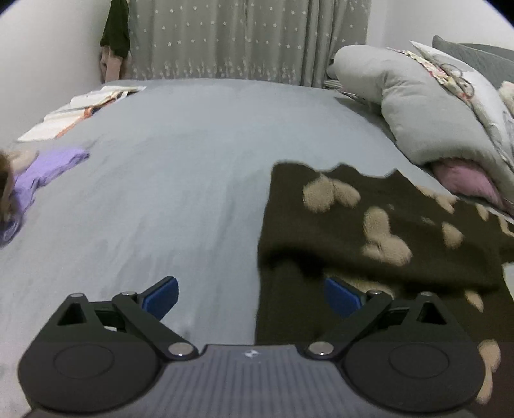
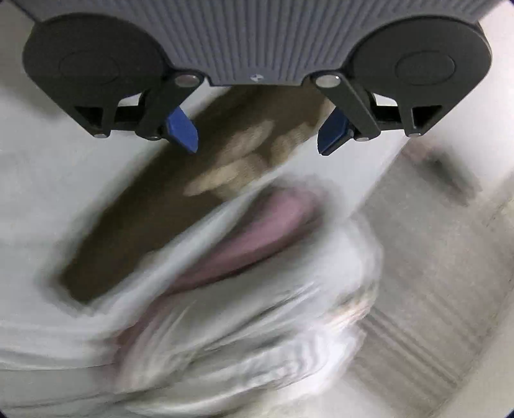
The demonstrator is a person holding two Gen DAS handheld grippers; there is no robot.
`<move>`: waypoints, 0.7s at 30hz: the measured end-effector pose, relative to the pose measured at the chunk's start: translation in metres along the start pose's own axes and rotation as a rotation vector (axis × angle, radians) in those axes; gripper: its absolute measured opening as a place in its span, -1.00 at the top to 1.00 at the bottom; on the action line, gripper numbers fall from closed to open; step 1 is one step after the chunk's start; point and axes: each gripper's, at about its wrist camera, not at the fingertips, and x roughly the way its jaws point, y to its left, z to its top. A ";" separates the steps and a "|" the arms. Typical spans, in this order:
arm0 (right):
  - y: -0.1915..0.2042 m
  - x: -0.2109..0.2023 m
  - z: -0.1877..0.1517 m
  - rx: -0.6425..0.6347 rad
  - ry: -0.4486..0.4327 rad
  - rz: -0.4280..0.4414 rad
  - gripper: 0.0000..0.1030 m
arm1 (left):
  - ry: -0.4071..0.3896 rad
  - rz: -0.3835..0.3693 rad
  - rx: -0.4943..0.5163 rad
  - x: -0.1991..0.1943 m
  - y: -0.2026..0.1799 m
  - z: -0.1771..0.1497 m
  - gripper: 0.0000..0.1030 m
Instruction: Fold clothes
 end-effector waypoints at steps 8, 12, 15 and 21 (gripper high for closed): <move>-0.075 0.022 0.018 0.339 -0.179 -0.032 -0.60 | -0.023 -0.011 -0.021 0.006 0.017 -0.017 -0.91; -0.073 0.039 0.017 0.296 -0.204 -0.042 -0.51 | -0.062 -0.025 -0.046 0.008 0.022 -0.008 -0.90; -0.067 0.052 0.019 0.269 -0.186 -0.065 0.50 | -0.092 -0.018 -0.048 0.008 0.026 -0.004 -0.91; -0.042 0.054 0.021 0.082 -0.264 -0.101 0.78 | -0.110 0.005 -0.044 0.005 0.029 -0.003 -0.91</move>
